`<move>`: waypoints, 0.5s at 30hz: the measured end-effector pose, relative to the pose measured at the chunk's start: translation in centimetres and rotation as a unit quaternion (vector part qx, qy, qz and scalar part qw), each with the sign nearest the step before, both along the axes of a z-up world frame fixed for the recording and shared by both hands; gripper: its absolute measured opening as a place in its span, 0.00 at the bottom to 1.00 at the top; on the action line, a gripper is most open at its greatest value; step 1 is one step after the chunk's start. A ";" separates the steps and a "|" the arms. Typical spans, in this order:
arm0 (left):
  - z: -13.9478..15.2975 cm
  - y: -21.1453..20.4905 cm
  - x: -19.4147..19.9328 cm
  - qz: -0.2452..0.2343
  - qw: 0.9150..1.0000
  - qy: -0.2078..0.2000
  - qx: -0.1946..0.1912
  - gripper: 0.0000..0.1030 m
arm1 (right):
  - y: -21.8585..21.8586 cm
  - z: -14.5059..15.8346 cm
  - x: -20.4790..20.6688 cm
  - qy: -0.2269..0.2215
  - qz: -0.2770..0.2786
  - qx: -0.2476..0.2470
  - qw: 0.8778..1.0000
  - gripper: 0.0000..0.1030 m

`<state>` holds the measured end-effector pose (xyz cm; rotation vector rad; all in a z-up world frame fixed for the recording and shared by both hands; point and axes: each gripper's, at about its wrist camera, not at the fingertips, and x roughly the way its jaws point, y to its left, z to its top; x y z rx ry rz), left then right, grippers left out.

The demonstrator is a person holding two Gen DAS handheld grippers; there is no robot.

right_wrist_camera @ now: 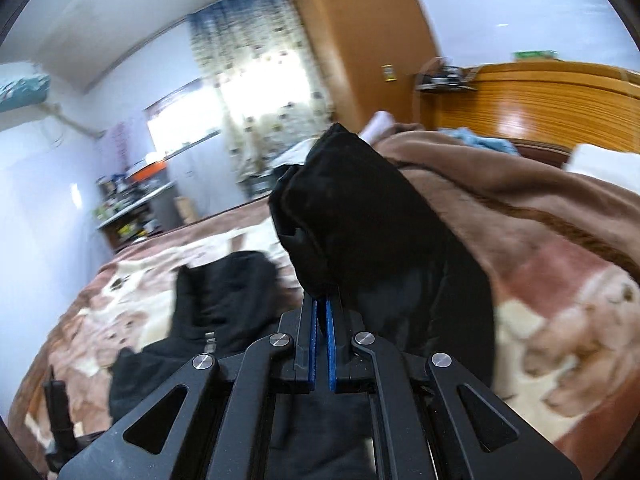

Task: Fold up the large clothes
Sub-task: 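Fold the held sleeve across the jacket body with the right tool, then open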

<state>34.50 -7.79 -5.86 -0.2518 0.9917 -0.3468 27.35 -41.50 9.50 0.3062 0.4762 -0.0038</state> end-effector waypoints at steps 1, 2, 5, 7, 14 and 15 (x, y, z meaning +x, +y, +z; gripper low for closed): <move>0.1 0.8 0.0 0.004 1.000 0.001 -0.004 0.92 | 1.3 0.0 0.5 0.000 0.014 0.000 1.000 0.03; 0.2 1.6 -0.1 0.010 1.000 0.001 -0.008 0.92 | 2.9 -0.1 1.0 0.000 0.028 0.001 1.000 0.03; 0.4 3.9 -0.1 0.030 0.999 -0.002 -0.011 0.92 | 6.6 -0.8 2.1 0.005 0.064 0.005 0.998 0.03; 0.5 5.5 0.1 0.044 0.999 -0.003 -0.014 0.92 | 8.7 -1.5 2.6 0.011 0.087 0.010 0.996 0.03; 0.2 8.8 0.5 0.072 0.997 0.000 -0.017 0.92 | 13.6 -7.1 4.0 0.076 0.161 0.035 0.984 0.04; 0.1 9.0 0.6 0.074 0.997 0.001 -0.024 0.92 | 14.1 -8.3 4.2 0.094 0.172 0.041 0.980 0.04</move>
